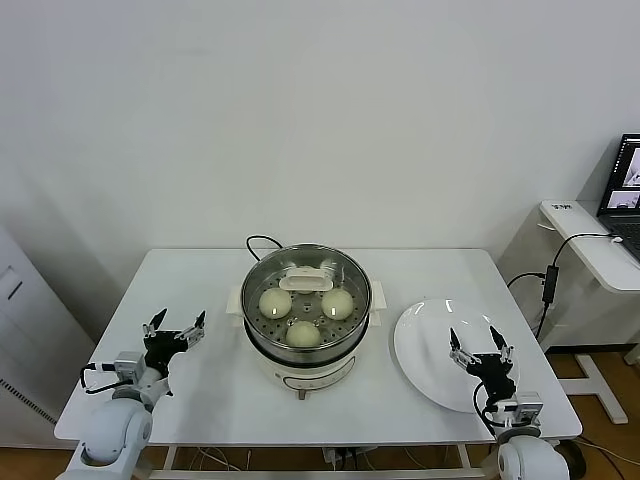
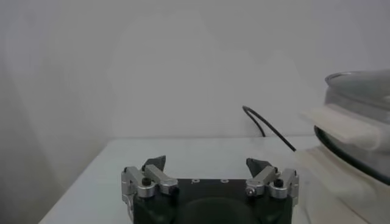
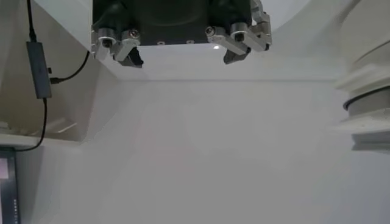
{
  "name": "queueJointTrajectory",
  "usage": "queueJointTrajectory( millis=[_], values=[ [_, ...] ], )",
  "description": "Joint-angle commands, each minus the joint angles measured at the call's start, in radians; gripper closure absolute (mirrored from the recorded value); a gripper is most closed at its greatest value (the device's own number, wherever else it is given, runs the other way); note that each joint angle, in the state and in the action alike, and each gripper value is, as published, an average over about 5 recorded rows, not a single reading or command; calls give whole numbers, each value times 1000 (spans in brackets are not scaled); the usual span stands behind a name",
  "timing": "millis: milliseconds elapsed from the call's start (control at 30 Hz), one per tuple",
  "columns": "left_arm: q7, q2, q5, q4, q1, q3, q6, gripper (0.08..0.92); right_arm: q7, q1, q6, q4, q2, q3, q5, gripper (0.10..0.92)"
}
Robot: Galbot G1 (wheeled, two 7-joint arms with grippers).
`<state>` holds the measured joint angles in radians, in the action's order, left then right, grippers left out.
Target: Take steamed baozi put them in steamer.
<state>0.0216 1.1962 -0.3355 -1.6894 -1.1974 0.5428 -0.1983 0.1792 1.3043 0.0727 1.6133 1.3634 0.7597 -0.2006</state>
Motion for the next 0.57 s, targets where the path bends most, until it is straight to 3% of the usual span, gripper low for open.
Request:
queueJointTrajectory(
  millis=[33, 567],
  values=[
    [1, 1, -4, 11, 0, 1, 0, 177, -5, -2, 5, -4, 0, -8, 7, 203],
    [16, 2, 0, -2, -8, 7, -4, 177, -28, -13, -5, -4, 7, -19, -6, 203]
  ],
)
